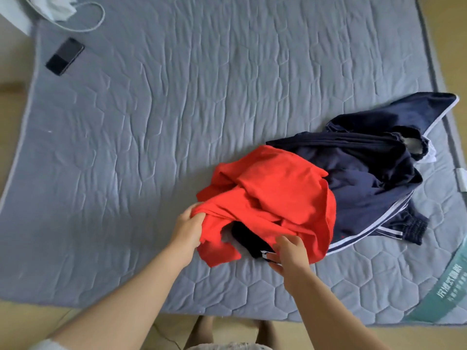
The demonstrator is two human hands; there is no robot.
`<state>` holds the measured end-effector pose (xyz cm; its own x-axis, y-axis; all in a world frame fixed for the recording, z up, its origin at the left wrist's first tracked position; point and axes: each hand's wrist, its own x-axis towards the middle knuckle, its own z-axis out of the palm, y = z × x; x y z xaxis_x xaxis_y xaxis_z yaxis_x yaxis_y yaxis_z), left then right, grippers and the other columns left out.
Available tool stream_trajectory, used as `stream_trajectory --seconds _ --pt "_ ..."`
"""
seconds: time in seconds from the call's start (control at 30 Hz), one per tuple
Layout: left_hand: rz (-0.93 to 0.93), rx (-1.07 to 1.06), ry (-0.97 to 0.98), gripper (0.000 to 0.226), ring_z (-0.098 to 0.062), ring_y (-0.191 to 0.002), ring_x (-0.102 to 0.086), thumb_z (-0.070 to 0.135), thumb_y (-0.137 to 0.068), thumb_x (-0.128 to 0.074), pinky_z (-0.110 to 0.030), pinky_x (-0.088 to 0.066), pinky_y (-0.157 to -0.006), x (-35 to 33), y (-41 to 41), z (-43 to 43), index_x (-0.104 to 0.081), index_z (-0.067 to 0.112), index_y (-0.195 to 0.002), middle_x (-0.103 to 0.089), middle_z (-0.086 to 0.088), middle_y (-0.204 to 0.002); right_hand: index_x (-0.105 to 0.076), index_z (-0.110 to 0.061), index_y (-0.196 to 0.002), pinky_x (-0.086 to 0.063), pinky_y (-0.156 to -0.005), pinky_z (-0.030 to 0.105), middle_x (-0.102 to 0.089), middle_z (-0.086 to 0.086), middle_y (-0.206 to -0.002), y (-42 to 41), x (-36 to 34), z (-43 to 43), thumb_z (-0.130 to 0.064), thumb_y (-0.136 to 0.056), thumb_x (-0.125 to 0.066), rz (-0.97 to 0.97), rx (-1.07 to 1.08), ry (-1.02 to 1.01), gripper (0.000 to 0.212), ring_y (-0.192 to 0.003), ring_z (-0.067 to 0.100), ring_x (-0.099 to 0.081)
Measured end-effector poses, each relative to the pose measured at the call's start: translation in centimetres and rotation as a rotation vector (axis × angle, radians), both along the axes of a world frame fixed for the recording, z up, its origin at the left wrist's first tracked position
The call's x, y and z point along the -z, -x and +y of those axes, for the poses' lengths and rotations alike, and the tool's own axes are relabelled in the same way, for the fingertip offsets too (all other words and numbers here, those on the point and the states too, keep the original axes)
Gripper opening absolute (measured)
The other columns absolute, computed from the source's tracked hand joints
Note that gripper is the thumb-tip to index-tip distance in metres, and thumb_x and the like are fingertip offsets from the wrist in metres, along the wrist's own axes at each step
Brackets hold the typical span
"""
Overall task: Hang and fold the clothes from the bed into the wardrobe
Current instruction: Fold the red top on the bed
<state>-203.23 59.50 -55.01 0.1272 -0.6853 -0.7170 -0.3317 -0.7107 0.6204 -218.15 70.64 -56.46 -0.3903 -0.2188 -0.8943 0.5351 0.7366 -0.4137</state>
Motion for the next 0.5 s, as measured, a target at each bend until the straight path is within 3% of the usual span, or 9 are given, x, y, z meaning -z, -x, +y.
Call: stream_trajectory --seconds 0.07,0.17,0.23,0.3,0.4,0.5 --pt "0.014 -0.276 0.089 0.023 -0.008 -0.060 -0.047 0.008 -0.092 -0.044 -0.014 -0.040 -0.038 -0.2 -0.5 -0.9 -0.054 0.027 -0.098 -0.056 0.005 -0.079 -0.050 -0.014 -0.100 -0.045 -0.058 0.029 -0.052 0.006 -0.077 -0.1 0.9 -0.3 -0.012 -0.088 -0.050 0.094 0.019 -0.011 0.013 -0.063 0.020 -0.051" --pt "-0.025 -0.440 0.193 0.027 -0.019 -0.080 -0.055 0.007 -0.091 -0.042 -0.022 -0.053 -0.048 0.1 -0.8 -2.4 -0.058 0.018 -0.110 -0.057 -0.002 -0.098 -0.049 -0.012 -0.111 -0.049 -0.082 0.044 -0.054 0.009 -0.093 -0.4 2.3 -0.2 -0.010 -0.082 -0.054 0.235 0.026 -0.094 0.029 -0.080 0.025 -0.052" --pt "-0.110 -0.227 0.279 0.034 -0.028 -0.104 -0.056 0.005 -0.089 -0.047 -0.037 -0.054 -0.083 0.9 -1.3 -3.0 -0.055 0.009 -0.122 -0.057 -0.011 -0.117 -0.049 -0.011 -0.108 -0.047 -0.079 0.043 -0.053 0.009 -0.092 -0.9 3.0 0.1 -0.009 -0.079 -0.054 0.298 0.002 -0.103 0.030 -0.080 0.025 -0.049" --pt "-0.263 0.120 0.346 0.048 -0.028 -0.122 -0.045 0.006 -0.085 -0.057 -0.037 -0.034 -0.106 1.6 -1.4 -2.9 -0.048 0.009 -0.132 -0.048 -0.015 -0.130 -0.049 -0.012 -0.109 -0.043 -0.072 0.037 -0.052 0.008 -0.092 -1.3 3.5 0.4 -0.009 -0.080 -0.055 0.281 -0.046 -0.082 0.030 -0.076 0.023 -0.047" --pt "-0.339 0.449 0.383 0.056 -0.027 -0.131 -0.034 0.008 -0.081 -0.064 -0.029 -0.023 -0.109 3.0 -0.8 -1.4 -0.047 0.010 -0.134 -0.039 -0.017 -0.139 -0.044 -0.017 -0.110 -0.041 -0.077 0.035 -0.050 0.004 -0.097 -1.5 4.2 0.5 -0.011 -0.082 -0.056 0.202 -0.072 -0.085 0.031 -0.076 0.019 -0.045" --pt "-0.270 0.608 0.171 0.048 -0.023 -0.124 -0.042 0.012 -0.084 -0.060 -0.023 -0.028 -0.101 4.7 0.1 0.7 -0.049 0.014 -0.131 -0.046 -0.011 -0.133 -0.041 -0.015 -0.126 -0.043 -0.082 0.037 -0.053 0.002 -0.104 -1.4 4.7 0.3 -0.015 -0.084 -0.060 0.134 -0.049 -0.076 0.046 -0.084 0.018 -0.049"
